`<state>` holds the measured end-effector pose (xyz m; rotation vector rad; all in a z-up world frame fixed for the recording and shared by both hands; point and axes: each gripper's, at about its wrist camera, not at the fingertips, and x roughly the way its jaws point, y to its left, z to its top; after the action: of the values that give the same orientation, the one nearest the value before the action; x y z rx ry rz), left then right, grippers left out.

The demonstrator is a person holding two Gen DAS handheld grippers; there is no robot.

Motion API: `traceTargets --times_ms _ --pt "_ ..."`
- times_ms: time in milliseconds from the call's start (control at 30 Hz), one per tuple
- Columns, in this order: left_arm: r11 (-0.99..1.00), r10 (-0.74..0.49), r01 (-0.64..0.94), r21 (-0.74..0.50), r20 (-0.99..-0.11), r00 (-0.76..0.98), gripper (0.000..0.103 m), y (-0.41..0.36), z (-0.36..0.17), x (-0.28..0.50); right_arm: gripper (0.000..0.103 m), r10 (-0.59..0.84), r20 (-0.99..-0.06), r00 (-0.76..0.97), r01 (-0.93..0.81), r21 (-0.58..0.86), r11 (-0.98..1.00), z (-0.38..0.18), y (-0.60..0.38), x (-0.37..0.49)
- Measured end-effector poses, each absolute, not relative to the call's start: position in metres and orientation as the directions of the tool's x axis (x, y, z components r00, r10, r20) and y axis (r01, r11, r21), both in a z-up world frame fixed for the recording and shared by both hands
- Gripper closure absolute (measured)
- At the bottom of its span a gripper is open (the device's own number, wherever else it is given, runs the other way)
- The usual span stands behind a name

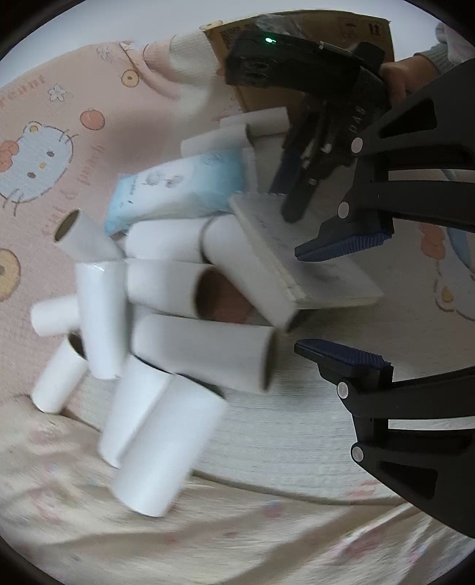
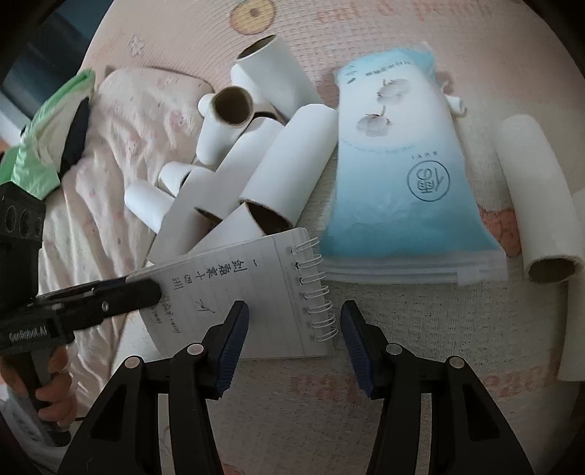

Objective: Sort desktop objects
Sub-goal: 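Pull the notepad free of the tubes and raise it with the left gripper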

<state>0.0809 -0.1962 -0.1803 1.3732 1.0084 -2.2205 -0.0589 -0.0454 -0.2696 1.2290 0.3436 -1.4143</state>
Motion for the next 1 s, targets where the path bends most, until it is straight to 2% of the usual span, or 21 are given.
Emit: traceTargets --times_ms 133,267,300,333,367,500,733,1000 --pt "-0.642 0.125 0.626 -0.443 -0.866 -0.485 0.055 -0.192 -0.193 0.090 0.053 -0.551 -0.802 0.232 0.851 0.442 -0.285 -0.269 -0.044 -0.059" --pt "-0.623 0.114 0.635 -0.457 -0.856 -0.504 0.055 -0.184 -0.196 0.093 0.052 -0.548 -0.801 0.240 0.854 0.443 -0.273 -0.269 -0.043 -0.061" --pt "-0.627 0.104 0.633 -0.454 -0.854 -0.509 0.058 -0.182 -0.195 0.093 0.052 -0.547 -0.799 0.248 0.854 0.447 -0.266 -0.269 -0.043 -0.062" --pt "-0.632 0.095 0.627 -0.454 -0.849 -0.520 0.071 -0.180 -0.193 0.093 0.051 -0.547 -0.797 0.255 0.854 0.451 -0.259 -0.269 -0.044 -0.062" --pt "-0.637 0.095 0.623 -0.454 -0.848 -0.521 0.073 -0.179 -0.191 0.091 0.049 -0.546 -0.794 0.268 0.857 0.456 -0.243 -0.269 -0.045 -0.062" --pt "-0.660 0.062 0.618 -0.426 -0.851 -0.521 0.074 -0.174 -0.188 0.089 0.047 -0.525 -0.800 0.290 0.873 0.446 -0.197 -0.268 -0.051 -0.061" --pt "-0.659 0.071 0.612 -0.437 -0.846 -0.528 0.075 -0.176 -0.189 0.092 0.046 -0.502 -0.795 0.340 0.884 0.452 -0.119 -0.266 -0.061 -0.064" --pt "-0.695 0.026 0.602 -0.393 -0.851 -0.525 0.076 -0.171 -0.175 0.092 0.043 -0.507 -0.811 0.293 0.916 0.390 -0.094 -0.258 -0.054 -0.047"
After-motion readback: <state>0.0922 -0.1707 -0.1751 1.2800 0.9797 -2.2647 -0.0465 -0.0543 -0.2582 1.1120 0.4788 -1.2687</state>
